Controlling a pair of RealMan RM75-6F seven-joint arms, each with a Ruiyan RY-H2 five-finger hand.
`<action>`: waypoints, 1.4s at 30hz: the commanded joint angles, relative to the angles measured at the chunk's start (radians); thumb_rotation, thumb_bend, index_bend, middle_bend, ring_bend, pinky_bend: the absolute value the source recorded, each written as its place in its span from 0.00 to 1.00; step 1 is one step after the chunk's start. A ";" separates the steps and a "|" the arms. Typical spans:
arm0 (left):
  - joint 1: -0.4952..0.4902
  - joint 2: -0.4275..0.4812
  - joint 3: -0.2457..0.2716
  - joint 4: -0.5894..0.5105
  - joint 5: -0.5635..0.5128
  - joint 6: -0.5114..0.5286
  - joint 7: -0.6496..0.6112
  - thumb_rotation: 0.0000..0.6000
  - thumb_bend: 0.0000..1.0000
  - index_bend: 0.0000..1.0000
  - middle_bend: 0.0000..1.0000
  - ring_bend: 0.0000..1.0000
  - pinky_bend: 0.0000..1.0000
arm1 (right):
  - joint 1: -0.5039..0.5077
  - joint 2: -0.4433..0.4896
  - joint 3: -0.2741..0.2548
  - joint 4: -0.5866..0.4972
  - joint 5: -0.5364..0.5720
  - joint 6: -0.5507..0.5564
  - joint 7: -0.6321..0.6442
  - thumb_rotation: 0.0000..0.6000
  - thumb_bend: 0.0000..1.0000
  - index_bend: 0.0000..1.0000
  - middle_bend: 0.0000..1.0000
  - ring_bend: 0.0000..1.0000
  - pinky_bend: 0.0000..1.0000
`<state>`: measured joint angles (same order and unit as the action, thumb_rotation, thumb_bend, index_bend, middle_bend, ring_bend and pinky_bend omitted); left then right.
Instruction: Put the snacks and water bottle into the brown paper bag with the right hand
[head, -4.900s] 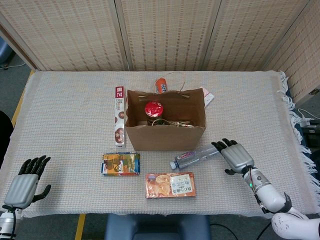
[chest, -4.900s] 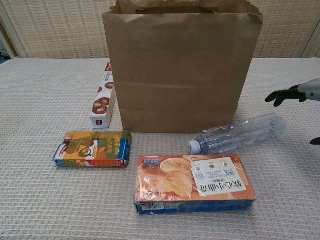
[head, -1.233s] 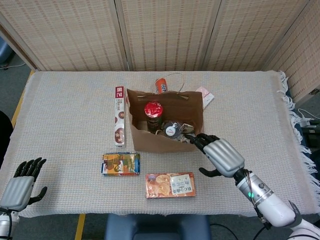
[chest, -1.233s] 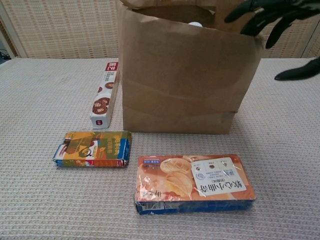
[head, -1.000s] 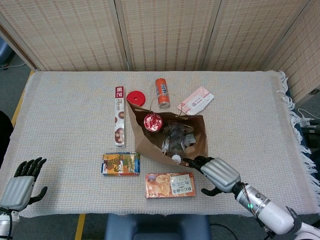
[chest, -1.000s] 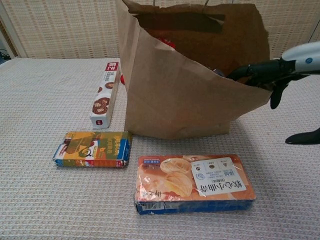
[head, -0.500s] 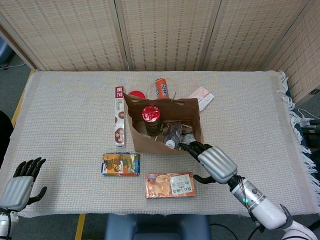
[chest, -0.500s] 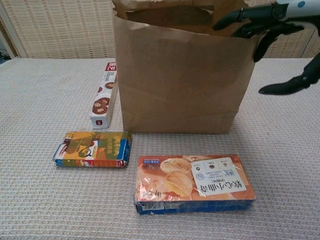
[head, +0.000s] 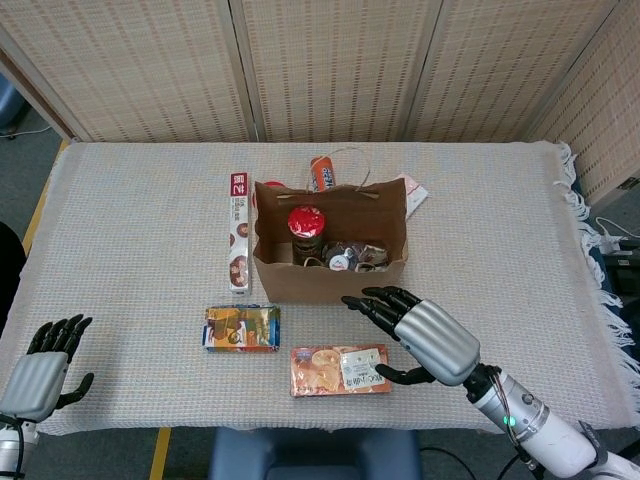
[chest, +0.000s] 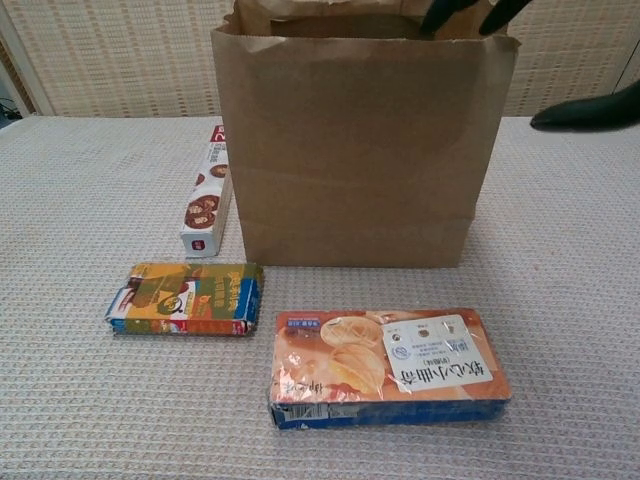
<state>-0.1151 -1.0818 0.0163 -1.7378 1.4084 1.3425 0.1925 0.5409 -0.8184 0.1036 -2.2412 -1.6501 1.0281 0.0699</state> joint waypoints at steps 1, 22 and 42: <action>0.000 0.000 0.000 -0.002 -0.001 -0.001 0.001 1.00 0.37 0.00 0.00 0.00 0.02 | 0.016 0.025 -0.043 0.006 0.039 -0.104 -0.058 1.00 0.16 0.00 0.16 0.07 0.15; -0.005 0.008 0.005 0.001 0.013 -0.007 -0.021 1.00 0.37 0.00 0.00 0.00 0.02 | 0.219 -0.525 -0.146 0.132 0.850 -0.112 -0.793 1.00 0.04 0.00 0.00 0.00 0.01; -0.002 0.014 0.010 0.004 0.031 -0.002 -0.048 1.00 0.37 0.00 0.00 0.00 0.02 | 0.245 -0.718 -0.165 0.251 0.880 0.059 -0.867 1.00 0.18 0.01 0.03 0.04 0.15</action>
<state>-0.1174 -1.0677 0.0261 -1.7337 1.4392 1.3406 0.1438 0.7937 -1.5224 -0.0624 -1.9985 -0.7461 1.0622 -0.7996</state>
